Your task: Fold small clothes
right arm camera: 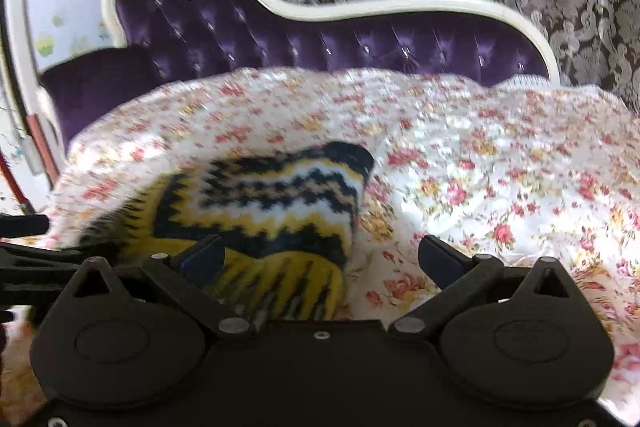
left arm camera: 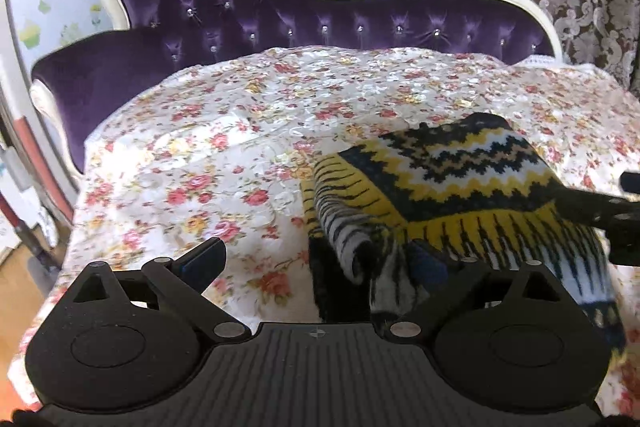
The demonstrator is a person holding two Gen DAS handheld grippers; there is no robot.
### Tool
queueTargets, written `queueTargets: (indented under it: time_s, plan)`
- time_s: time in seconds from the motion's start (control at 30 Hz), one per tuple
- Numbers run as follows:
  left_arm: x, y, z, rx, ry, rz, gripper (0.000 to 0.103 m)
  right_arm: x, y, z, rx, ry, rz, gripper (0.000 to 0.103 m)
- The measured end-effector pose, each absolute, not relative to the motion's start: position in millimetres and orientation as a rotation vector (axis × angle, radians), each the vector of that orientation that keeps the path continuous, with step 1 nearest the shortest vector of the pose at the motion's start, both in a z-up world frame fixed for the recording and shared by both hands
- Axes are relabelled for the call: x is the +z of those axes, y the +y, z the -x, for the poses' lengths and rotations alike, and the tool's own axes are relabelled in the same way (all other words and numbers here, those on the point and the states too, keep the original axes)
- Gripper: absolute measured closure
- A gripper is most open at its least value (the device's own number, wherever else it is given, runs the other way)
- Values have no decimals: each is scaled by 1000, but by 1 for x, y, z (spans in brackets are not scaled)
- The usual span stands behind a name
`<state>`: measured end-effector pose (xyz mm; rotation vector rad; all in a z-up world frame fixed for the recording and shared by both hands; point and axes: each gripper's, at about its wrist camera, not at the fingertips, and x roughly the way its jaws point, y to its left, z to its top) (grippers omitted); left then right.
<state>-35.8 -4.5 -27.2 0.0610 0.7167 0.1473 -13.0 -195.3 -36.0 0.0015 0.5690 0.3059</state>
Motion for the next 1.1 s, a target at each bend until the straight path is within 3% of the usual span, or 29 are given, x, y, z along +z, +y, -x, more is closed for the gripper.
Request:
queueTargets:
  time_s: [0.23,1.1]
  plan:
    - [0,-10,64,164,682,-53,5,-8,-199,60,219,476,-3,1]
    - [0,-16,120,113,745,67,5,-14,-201,116,254,617,-87,1]
